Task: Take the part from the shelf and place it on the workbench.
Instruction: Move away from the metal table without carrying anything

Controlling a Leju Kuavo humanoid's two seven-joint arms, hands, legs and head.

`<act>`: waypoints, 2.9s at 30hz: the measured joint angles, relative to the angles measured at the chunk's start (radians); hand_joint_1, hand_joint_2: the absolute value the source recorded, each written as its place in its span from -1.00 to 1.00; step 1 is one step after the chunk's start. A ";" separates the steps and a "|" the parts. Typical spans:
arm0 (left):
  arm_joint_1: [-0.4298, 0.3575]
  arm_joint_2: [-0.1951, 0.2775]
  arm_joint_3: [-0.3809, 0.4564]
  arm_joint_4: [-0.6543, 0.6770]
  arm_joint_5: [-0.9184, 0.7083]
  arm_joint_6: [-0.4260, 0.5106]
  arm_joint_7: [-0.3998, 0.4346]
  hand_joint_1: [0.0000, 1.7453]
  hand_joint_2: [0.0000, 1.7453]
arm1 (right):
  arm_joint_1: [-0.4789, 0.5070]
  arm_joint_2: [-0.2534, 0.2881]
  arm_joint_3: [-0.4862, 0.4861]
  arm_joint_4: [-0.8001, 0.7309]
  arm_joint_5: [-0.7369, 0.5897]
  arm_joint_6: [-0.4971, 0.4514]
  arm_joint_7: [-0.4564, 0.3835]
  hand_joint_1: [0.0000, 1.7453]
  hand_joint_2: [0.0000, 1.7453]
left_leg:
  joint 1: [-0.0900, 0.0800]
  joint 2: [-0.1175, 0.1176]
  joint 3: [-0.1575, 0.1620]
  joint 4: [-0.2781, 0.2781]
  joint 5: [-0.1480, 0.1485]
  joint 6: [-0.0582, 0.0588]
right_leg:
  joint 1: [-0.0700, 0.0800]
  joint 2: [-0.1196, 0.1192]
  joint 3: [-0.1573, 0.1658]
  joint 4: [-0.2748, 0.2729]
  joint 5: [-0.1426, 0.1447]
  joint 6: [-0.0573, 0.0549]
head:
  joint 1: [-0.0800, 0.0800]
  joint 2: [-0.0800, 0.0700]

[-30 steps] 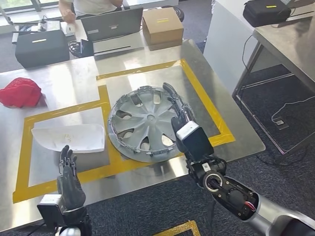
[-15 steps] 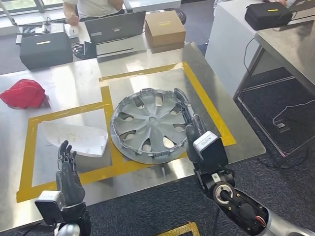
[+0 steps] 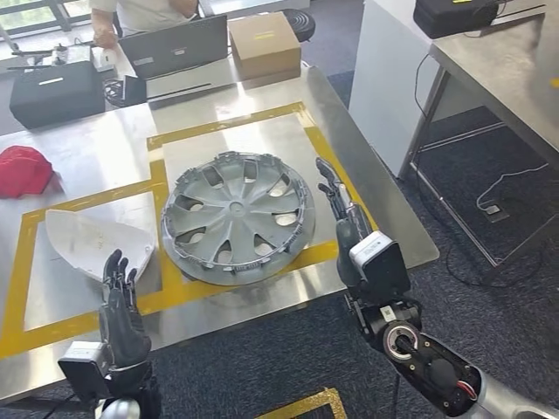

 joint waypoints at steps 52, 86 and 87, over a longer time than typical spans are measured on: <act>0.010 -0.001 0.000 -0.007 -0.004 -0.017 0.018 -1.00 -1.00 | 0.078 -0.018 -0.113 -0.071 0.102 -0.052 0.034 -1.00 -1.00 | -0.047 0.007 0.111 -0.218 0.117 0.079 | 0.031 -0.015 0.053 0.083 -0.062 0.010 | 0.047 0.000; 0.008 -0.006 0.000 -0.016 -0.019 0.008 0.056 -1.00 -1.00 | -0.011 0.022 -0.054 0.091 -0.033 0.162 0.035 -1.00 -1.00 | -0.038 0.002 0.054 -0.214 0.187 0.054 | 0.036 -0.013 0.133 -0.041 -0.074 0.002 | 0.050 0.000; 0.010 -0.005 0.000 -0.017 -0.019 0.011 0.056 -1.00 -1.00 | -0.021 0.027 -0.045 0.104 -0.037 0.167 0.035 -1.00 -1.00 | -0.037 0.001 0.052 -0.218 0.194 0.048 | 0.034 -0.015 0.124 -0.041 -0.064 -0.004 | 0.050 0.000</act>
